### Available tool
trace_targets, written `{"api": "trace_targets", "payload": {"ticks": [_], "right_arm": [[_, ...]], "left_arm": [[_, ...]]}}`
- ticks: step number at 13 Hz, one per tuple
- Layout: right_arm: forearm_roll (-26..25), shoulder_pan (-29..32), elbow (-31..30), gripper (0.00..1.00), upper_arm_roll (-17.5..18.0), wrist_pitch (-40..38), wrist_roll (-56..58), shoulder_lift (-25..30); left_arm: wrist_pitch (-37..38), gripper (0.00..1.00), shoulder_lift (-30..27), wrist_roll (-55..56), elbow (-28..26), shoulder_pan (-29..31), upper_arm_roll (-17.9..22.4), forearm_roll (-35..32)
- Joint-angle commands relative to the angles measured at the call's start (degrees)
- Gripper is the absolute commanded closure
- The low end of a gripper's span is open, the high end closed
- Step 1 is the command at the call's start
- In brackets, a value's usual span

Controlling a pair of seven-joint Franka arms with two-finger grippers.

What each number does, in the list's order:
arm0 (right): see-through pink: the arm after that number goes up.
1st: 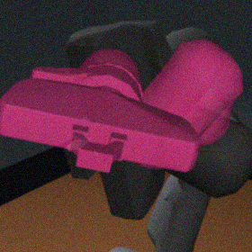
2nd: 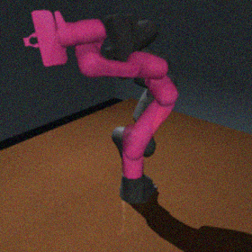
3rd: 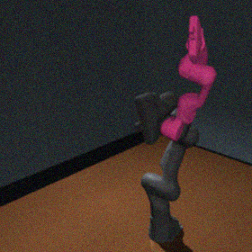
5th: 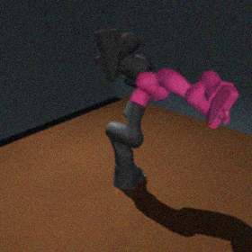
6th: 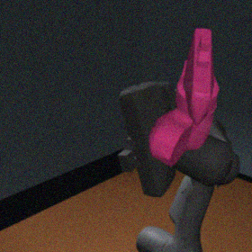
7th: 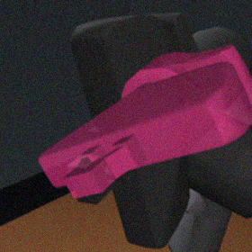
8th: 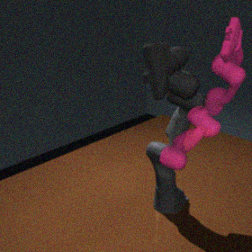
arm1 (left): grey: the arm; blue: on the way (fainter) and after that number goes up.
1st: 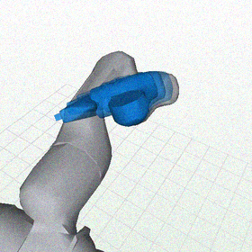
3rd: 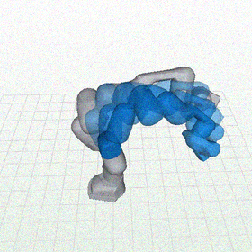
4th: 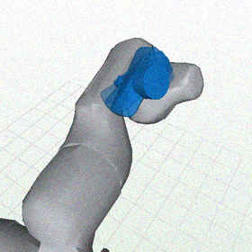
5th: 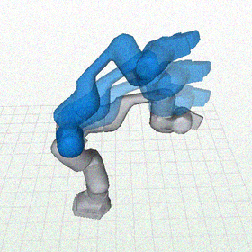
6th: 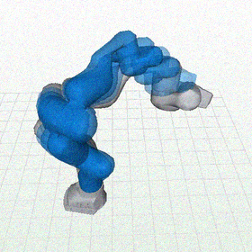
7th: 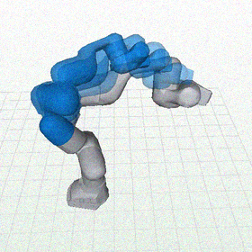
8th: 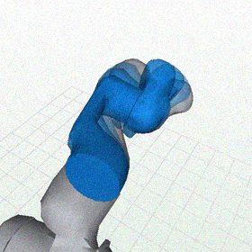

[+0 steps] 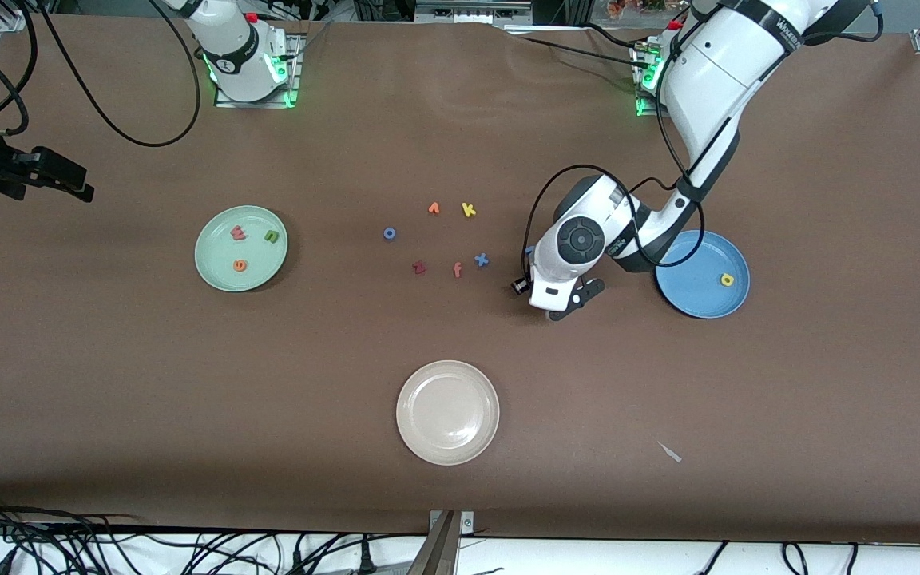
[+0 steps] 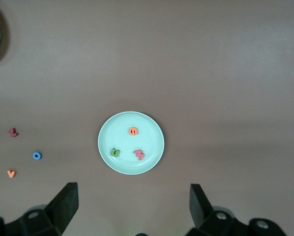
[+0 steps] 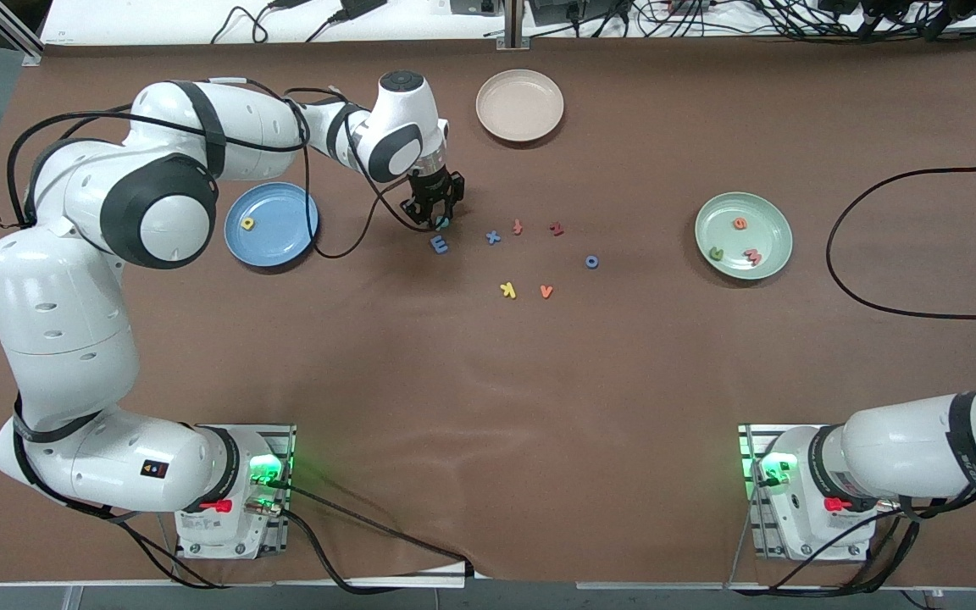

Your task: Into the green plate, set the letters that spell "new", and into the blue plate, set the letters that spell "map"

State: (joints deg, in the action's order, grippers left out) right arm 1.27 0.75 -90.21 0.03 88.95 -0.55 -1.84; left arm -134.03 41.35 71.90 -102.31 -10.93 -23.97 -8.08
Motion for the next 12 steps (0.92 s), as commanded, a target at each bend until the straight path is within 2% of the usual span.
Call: {"api": "trace_targets", "payload": {"ticks": [1, 5, 12], "right_arm": [[-0.39, 1.01, -1.29, 0.00, 0.76, 0.79, 1.78, 1.05], [-1.00, 0.92, -1.64, 0.00, 0.76, 1.57, 1.69, 1.57], [-0.74, 0.92, -4.54, 0.00, 1.20, 6.06, 1.60, 3.16]], "left_arm": [[0.26, 0.57, -0.48, 0.35, -0.17, -0.58, 0.24, 0.17], [0.26, 0.69, -0.57, 0.18, -0.17, -0.58, 0.24, 0.17], [2.11, 0.70, -0.66, 0.00, 0.09, -0.66, 0.24, 0.08]]}}
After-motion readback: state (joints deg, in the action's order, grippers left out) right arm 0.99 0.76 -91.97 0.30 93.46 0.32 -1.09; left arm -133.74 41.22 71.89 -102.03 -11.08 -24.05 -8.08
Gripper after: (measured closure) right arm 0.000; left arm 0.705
